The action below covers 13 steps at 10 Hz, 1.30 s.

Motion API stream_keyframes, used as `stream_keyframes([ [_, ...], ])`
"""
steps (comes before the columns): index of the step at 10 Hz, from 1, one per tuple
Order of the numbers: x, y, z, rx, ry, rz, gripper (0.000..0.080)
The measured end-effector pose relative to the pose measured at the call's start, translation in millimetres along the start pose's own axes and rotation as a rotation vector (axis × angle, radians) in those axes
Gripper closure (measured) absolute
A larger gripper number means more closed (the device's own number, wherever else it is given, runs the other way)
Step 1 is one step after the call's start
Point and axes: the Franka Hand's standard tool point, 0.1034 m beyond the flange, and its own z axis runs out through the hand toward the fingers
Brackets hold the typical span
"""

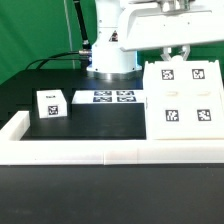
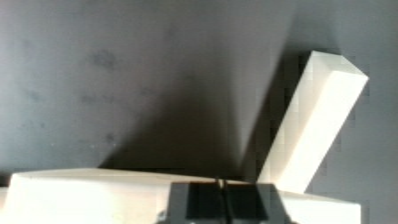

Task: Assemble cabinet

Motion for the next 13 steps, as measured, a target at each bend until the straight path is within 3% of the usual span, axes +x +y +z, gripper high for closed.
stream_keyframes([
  [7, -0.5, -0.5, 1.5, 0.002, -0.011, 0.001, 0.0797],
  [9, 16.2, -2.2, 0.4, 0.013, -0.024, 0.002, 0.0797],
  [13, 11.2, 2.0, -9.4, 0.006, -0.015, -0.002, 0.0797],
])
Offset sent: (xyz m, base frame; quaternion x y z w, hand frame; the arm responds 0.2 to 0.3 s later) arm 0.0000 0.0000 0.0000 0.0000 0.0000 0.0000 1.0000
